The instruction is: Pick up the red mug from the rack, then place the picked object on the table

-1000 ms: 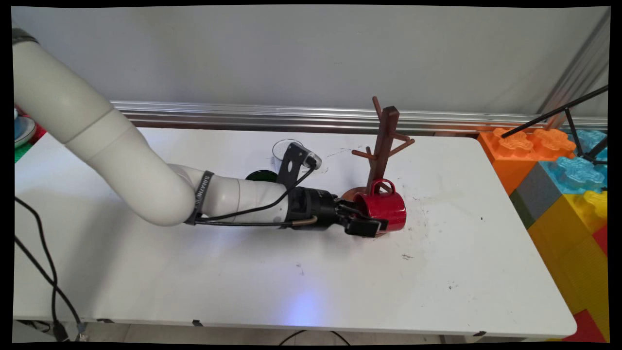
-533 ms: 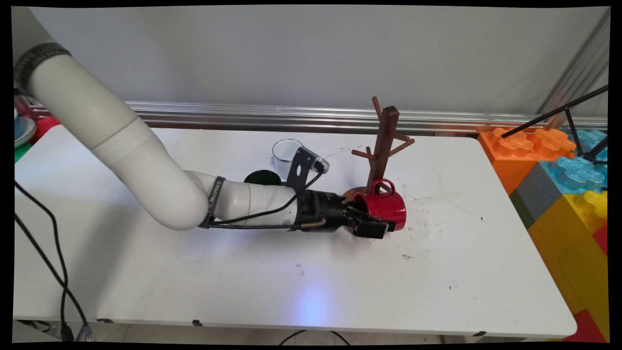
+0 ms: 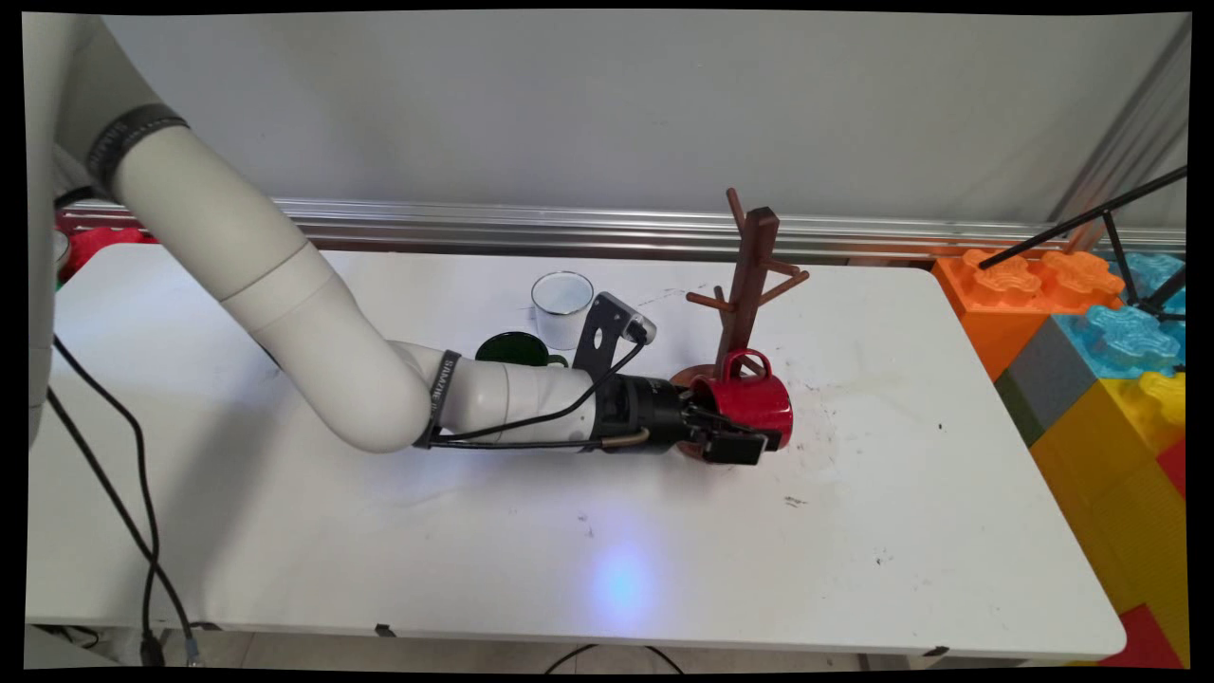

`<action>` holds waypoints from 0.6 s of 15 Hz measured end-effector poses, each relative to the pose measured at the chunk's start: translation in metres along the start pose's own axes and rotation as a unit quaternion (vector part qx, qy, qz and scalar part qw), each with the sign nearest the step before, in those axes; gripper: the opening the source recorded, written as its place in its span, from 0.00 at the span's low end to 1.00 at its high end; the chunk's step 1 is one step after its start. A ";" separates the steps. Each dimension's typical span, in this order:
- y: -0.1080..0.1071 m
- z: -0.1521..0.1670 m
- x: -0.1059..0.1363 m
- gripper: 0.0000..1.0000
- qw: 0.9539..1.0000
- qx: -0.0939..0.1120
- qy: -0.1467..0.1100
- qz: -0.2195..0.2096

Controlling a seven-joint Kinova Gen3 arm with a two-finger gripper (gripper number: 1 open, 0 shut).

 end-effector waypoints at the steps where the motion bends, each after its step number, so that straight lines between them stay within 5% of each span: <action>1: -0.001 0.002 0.000 0.00 1.000 -0.001 0.001 0.000; 9: -0.001 0.008 -0.002 0.00 1.000 -0.009 0.009 0.000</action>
